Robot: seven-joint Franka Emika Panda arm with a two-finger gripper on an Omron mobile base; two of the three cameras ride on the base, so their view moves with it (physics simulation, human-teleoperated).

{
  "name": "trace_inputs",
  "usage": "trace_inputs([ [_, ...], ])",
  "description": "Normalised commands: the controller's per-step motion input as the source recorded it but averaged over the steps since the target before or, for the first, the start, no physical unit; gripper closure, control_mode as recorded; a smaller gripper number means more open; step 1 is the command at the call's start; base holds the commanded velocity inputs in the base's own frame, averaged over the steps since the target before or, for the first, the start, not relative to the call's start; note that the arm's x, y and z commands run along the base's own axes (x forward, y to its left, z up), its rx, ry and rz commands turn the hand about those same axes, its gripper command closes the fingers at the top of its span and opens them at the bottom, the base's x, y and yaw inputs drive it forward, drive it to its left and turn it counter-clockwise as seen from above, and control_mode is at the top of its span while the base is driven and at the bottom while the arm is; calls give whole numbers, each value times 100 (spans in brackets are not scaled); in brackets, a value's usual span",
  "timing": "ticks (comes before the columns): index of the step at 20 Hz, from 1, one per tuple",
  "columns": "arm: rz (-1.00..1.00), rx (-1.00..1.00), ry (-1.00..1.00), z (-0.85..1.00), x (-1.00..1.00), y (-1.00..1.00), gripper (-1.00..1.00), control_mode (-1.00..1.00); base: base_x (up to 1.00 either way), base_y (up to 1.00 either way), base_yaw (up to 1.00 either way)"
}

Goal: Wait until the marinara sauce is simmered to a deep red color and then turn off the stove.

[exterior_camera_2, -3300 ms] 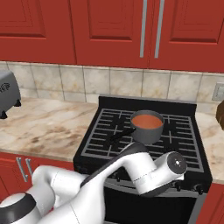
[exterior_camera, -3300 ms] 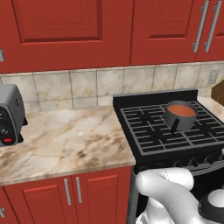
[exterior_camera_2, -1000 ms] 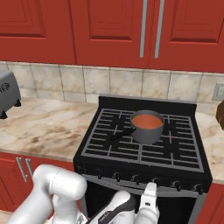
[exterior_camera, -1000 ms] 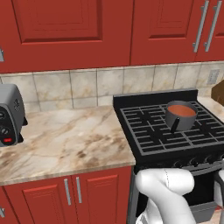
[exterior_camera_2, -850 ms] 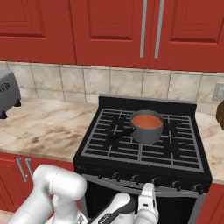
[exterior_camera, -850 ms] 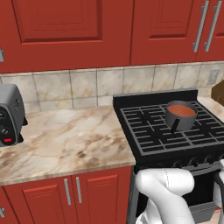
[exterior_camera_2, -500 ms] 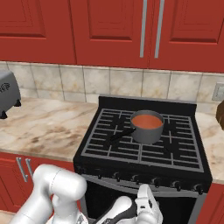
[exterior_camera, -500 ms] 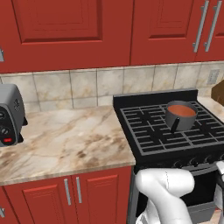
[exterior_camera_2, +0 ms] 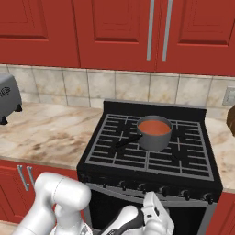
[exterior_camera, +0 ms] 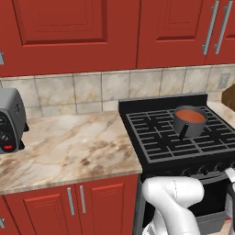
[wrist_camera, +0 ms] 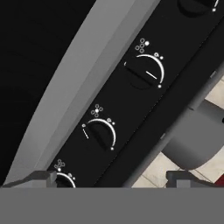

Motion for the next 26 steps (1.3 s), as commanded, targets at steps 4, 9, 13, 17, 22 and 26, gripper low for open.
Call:
trace_inputs([
  [4, 0, -18, 0, 0, 8, 0, -100, -100, 0, 0, 0],
  [9, -1, -31, 0, 0, 3, 5, -100, -100, 0, 0, 0],
  [13, 0, -36, 0, -2, 1, 2, -100, -100, 0, 0, 0],
  [17, 0, -36, 0, -12, 3, 1, -100, -100, 0, 0, 0],
  [22, 0, -29, 0, -25, 1, -5, -100, -100, 0, 0, 0],
  [26, 0, -16, 0, -38, 0, -22, -100, -100, 0, 0, 0],
])
